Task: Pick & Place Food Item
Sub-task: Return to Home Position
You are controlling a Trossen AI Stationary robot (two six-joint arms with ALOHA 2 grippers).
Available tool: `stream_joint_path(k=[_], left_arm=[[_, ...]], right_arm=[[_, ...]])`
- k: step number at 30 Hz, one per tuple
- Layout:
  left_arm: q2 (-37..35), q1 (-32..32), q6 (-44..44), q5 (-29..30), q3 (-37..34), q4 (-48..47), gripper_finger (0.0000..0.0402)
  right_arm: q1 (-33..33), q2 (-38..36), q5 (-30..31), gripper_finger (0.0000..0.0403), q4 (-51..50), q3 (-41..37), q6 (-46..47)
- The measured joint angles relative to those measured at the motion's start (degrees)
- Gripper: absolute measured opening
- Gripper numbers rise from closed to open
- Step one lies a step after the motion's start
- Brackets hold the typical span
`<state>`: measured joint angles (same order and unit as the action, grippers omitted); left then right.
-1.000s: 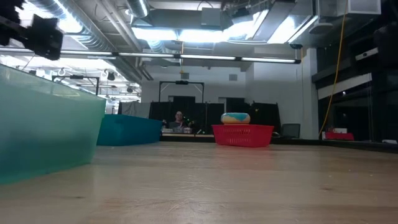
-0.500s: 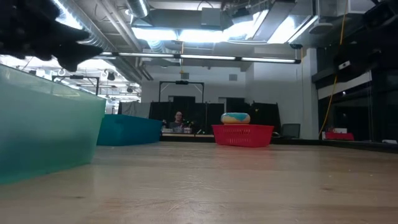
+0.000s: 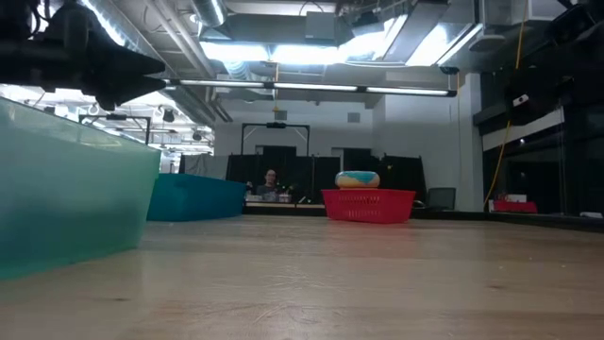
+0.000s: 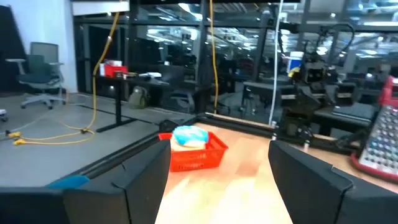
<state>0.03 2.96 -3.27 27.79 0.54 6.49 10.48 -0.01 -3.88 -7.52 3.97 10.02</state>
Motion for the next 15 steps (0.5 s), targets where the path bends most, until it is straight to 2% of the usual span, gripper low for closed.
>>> stream_joint_path(k=[15], left_arm=[[0.0,-1.2,0.0,0.0,0.0,-0.3,0.0267]], right_arm=[[0.0,0.0,0.0,0.0142,0.0,0.0,0.0]])
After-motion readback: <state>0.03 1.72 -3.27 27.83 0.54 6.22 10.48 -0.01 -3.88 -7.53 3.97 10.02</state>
